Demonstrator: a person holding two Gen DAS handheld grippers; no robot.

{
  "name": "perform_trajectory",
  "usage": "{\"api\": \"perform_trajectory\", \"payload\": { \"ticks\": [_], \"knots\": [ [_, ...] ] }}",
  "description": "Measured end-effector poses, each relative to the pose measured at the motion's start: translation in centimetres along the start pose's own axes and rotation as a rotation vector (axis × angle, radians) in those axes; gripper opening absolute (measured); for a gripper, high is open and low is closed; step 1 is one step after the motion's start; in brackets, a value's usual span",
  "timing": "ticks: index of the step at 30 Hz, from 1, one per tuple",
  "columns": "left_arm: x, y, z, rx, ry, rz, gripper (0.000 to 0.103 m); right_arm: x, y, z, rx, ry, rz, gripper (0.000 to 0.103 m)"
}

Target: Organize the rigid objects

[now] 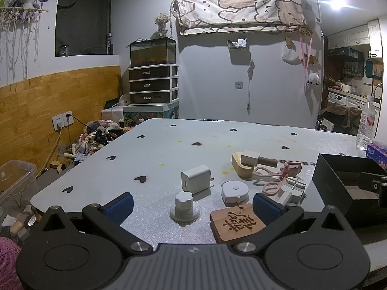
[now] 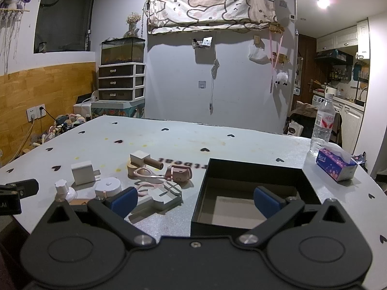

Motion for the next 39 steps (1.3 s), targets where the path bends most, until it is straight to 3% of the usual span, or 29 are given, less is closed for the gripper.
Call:
{"api": "perform_trajectory", "payload": {
  "ticks": [39],
  "knots": [
    [-0.03,0.05,0.00,0.002,0.001,-0.002,0.103,0.23,-0.22,-0.29,0.008,-0.019,0.010,0.103]
  ]
}}
Point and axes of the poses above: each gripper's, at about its wrist camera, not at the fingertips, and x roughly against the way its jaws point, y to its left, z to its underside, the point moved 10 cm from there along -x, roughly the way its jaws point, and after that the axes turned 8 degrees about -z, right-handed, at the moved point
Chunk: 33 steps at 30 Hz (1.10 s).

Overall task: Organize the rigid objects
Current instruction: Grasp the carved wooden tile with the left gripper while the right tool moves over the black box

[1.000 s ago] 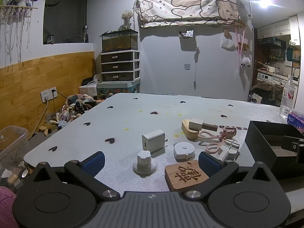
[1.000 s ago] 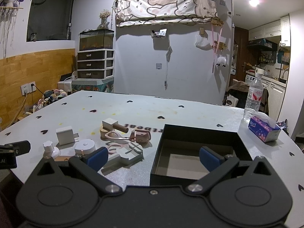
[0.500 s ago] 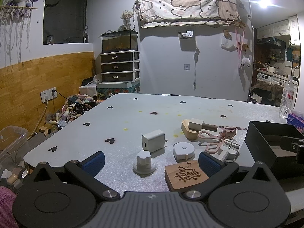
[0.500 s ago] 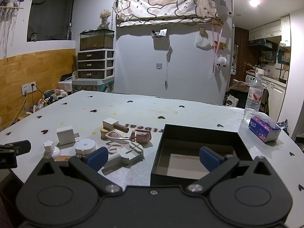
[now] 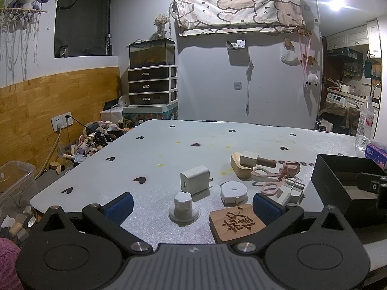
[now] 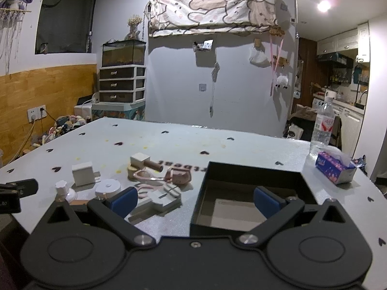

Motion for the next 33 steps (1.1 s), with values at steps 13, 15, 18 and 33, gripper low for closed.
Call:
{"api": "perform_trajectory", "payload": {
  "ticks": [13,15,18,33],
  "knots": [
    [-1.3,1.1,0.4,0.039,0.023,-0.016,0.103,1.6,-8.4,0.3,-0.100,-0.034,0.163,0.103],
    [-1.7,1.0,0.6,0.040,0.029,-0.016,0.103,2.1,-10.2,0.6,-0.119,-0.044,0.210,0.103],
    [-2.2,0.9,0.9,0.037,0.037,-0.018,0.103,2.7,-12.6,1.0,-0.130,-0.065,0.278,0.103],
    [-6.6,-2.4,2.7,-0.003,0.108,0.013,0.103,0.4,-21.2,4.6,-0.252,0.058,0.327,0.098]
  ]
}}
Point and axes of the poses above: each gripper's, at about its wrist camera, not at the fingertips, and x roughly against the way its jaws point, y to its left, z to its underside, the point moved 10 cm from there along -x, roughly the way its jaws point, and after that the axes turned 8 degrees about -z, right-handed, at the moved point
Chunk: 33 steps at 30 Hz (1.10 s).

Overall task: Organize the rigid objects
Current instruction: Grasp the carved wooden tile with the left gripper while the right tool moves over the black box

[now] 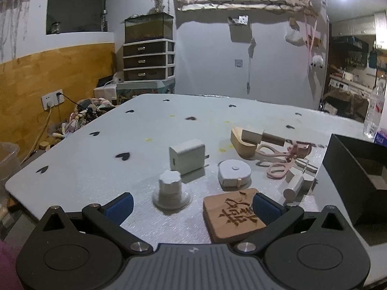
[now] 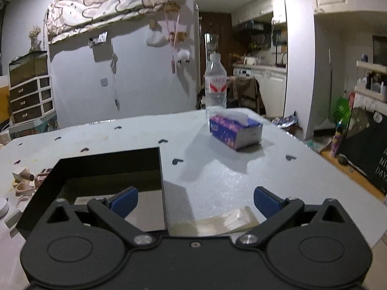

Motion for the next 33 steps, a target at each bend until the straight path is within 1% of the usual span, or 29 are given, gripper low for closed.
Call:
{"api": "perform_trajectory", "payload": {
  "ticks": [2,4,6,8,9,11,12,13,14,17,18,21,27,31,33],
  "knots": [
    [-0.7,-0.7,-0.2,0.003,0.013,0.002,0.103,-0.8,0.3,0.1,0.005,0.026,-0.024,0.077],
    [-1.5,-1.2,-0.2,0.014,0.040,-0.001,0.103,-1.5,0.8,0.3,0.006,0.055,-0.059,0.071],
    [-2.1,-1.8,-0.2,0.021,0.058,0.014,0.103,-1.9,1.3,0.6,0.018,0.077,-0.086,0.064],
    [-2.6,-2.3,-0.1,0.023,0.077,0.018,0.103,-2.4,1.8,0.7,0.026,0.098,-0.109,0.049],
    [-2.8,-2.6,0.0,0.024,0.087,0.023,0.103,-2.6,1.9,0.8,0.022,0.109,-0.120,0.046],
    [-3.2,-3.2,0.4,0.032,0.107,0.047,0.103,-3.0,2.1,1.0,0.015,0.125,-0.131,0.035],
    [-3.4,-3.4,0.5,0.037,0.118,0.055,0.103,-3.1,2.1,1.1,0.012,0.130,-0.137,0.033],
    [-3.6,-3.6,0.7,0.042,0.129,0.061,0.103,-3.2,2.2,1.1,0.010,0.133,-0.140,0.029],
    [-3.8,-3.9,0.9,0.047,0.142,0.068,0.103,-3.3,2.3,1.2,0.013,0.135,-0.140,0.022],
    [-4.5,-4.4,1.5,0.064,0.178,0.081,0.103,-3.5,2.4,1.3,0.020,0.141,-0.147,0.011],
    [-4.7,-4.6,1.6,0.073,0.188,0.085,0.103,-3.5,2.5,1.3,0.020,0.141,-0.153,0.009],
    [-5.3,-5.0,1.9,0.095,0.212,0.088,0.103,-3.5,2.6,1.3,0.032,0.139,-0.141,0.008],
    [-5.8,-4.9,1.9,0.113,0.223,0.046,0.101,-3.2,2.6,1.1,0.047,0.130,-0.136,0.008],
    [-6.0,-4.6,2.0,0.096,0.222,0.001,0.097,-3.2,2.5,0.9,0.055,0.127,-0.117,0.009],
    [-6.0,-4.6,1.9,0.089,0.226,-0.005,0.096,-3.4,2.5,0.9,0.054,0.129,-0.108,0.009]
  ]
}}
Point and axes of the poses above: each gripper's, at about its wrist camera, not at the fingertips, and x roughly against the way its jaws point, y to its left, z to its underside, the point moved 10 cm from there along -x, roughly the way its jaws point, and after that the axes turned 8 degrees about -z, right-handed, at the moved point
